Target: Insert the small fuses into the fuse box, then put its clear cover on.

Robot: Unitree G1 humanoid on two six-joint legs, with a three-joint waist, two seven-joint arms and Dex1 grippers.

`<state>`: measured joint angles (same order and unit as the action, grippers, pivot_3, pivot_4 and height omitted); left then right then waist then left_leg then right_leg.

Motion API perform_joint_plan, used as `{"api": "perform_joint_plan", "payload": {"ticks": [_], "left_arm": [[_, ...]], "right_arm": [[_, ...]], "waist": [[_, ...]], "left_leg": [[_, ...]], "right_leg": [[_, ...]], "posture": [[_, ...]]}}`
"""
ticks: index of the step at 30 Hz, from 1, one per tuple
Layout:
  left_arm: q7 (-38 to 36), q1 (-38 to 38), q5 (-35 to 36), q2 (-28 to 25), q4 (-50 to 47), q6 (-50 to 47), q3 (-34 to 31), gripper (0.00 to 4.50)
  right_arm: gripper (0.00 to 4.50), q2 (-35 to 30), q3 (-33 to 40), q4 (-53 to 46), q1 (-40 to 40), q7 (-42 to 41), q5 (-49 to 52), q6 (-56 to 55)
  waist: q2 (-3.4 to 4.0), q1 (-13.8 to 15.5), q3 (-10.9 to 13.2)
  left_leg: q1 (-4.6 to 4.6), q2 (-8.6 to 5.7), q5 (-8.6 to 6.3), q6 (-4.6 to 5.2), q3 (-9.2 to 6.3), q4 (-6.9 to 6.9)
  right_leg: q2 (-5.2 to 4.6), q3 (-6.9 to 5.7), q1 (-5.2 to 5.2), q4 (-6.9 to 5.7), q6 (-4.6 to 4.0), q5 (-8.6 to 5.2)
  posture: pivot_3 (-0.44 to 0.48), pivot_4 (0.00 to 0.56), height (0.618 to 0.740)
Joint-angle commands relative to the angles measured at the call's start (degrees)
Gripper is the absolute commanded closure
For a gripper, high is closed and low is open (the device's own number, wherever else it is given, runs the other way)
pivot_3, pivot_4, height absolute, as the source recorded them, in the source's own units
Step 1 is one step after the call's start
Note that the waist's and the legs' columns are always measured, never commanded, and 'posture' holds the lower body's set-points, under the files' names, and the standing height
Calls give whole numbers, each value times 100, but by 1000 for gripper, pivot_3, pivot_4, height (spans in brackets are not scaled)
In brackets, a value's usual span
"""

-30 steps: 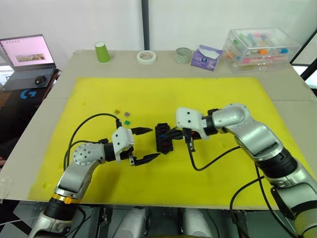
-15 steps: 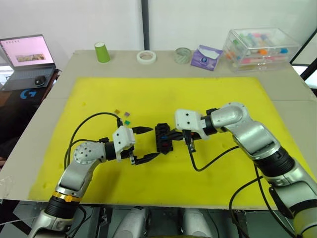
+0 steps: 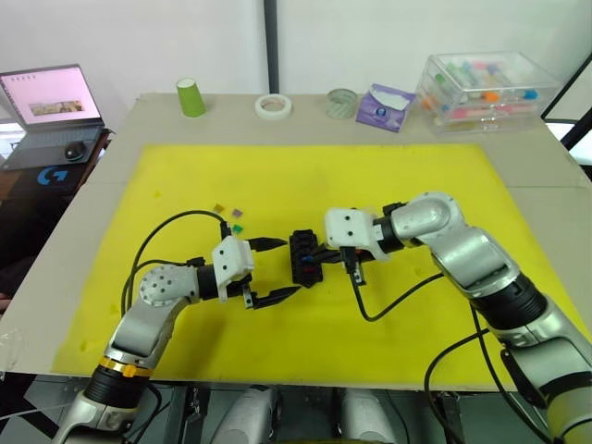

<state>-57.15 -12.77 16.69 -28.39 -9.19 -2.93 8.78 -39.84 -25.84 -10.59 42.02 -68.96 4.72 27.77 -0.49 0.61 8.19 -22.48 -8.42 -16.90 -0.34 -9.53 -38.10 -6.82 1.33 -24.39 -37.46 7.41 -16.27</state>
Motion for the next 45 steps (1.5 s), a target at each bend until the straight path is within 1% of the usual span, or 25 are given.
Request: {"api": "perform_joint_plan", "payload": {"ticks": [1,29,45], "left_arm": [[3,-85,-3,-3,-88,106,-20,26],[-21,2,-38,-25,-127,127,-3,26],[11,10,-68,-11,-159,97,34,26]], "right_arm": [[4500,37,69,-40,50,-23,-29,-74],[4500,197,54,-1,80,-51,-49,-31],[4500,165,-66,152,133,-212,-224,-26]], "waist": [[0,-2,0],[0,-4,0],[0,-6,0]], "left_leg": [[0,0,0,0,0,0],[0,0,0,0,0,0],[0,0,0,0,0,0]], "right_leg": [[0,0,0,0,0,0],[0,0,0,0,0,0],[0,0,0,0,0,0]], "posture": [[0,150,740],[0,150,740],[0,150,740]]}}
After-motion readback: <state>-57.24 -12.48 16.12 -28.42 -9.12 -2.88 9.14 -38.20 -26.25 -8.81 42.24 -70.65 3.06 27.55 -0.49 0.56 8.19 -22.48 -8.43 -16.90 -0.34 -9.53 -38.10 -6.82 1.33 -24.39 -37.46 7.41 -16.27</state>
